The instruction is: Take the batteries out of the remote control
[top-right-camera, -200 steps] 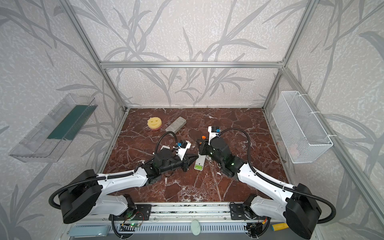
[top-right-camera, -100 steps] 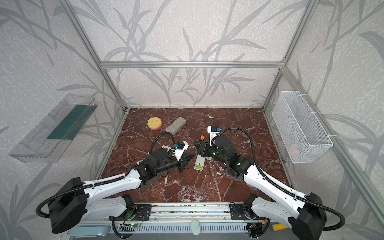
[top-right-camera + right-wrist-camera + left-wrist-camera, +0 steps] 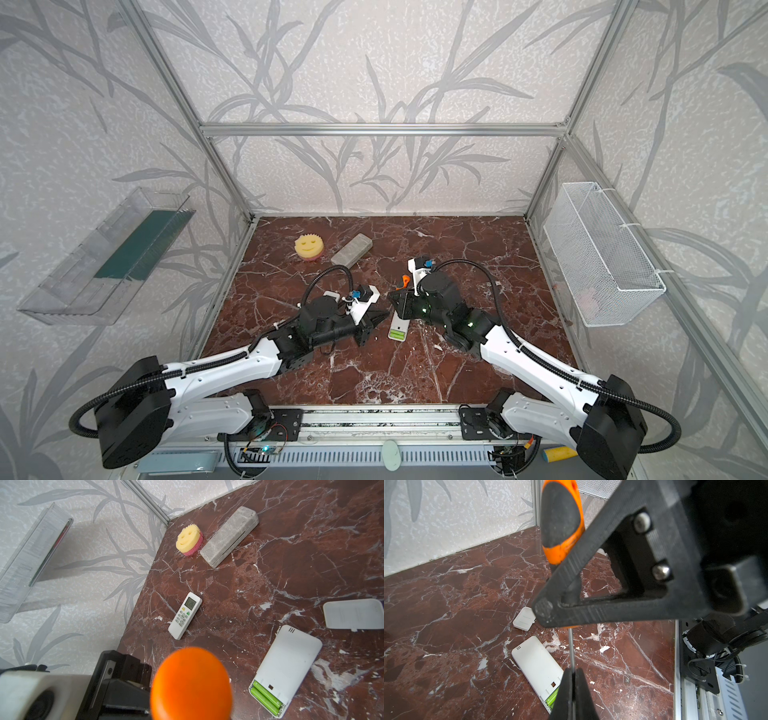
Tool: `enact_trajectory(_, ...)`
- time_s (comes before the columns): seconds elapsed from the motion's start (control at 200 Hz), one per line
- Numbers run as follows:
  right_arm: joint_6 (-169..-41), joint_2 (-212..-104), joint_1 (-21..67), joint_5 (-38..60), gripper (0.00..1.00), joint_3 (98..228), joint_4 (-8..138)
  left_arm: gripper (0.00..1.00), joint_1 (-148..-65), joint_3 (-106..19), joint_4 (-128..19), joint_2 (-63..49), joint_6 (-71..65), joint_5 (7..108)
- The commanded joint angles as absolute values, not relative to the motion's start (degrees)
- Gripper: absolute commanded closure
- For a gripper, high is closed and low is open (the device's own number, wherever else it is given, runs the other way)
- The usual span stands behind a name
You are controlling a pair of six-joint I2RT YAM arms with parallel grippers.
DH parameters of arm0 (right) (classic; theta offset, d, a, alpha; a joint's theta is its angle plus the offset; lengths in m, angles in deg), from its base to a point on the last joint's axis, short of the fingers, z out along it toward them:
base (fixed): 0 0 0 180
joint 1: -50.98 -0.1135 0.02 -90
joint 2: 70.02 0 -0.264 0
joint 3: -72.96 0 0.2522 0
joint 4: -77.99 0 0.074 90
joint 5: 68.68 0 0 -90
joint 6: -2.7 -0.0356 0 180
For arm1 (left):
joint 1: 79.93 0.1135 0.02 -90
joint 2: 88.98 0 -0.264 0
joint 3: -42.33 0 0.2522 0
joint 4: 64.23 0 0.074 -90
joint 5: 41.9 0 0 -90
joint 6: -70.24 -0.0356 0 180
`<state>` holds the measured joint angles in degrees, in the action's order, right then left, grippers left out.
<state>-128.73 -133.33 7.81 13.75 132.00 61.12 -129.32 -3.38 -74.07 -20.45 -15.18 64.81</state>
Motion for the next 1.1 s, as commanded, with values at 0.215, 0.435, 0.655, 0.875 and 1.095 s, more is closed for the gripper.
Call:
enact_trajectory(0.215,-118.0,-130.1,8.0,39.4,1.00,129.8,48.4,0.53,-127.9,-2.8,-73.0,-21.9,-10.0,58.1)
enact_trajectory(0.435,-114.1,-136.8,8.0,45.1,1.00,126.8,51.3,0.54,-123.3,-3.9,-68.5,-16.3,2.2,59.9)
enact_trajectory(0.655,-113.4,-144.8,8.0,46.1,1.00,126.4,60.3,0.58,-118.5,-4.8,-68.9,-8.3,12.5,66.5)
enact_trajectory(0.875,-113.6,-151.7,8.1,44.5,1.00,128.3,66.6,0.60,-118.4,-6.6,-70.1,0.3,15.8,69.3)
enact_trajectory(1.095,-114.6,-157.1,8.3,45.1,1.00,127.7,78.1,0.62,-118.4,-6.4,-75.3,5.2,19.3,71.6)
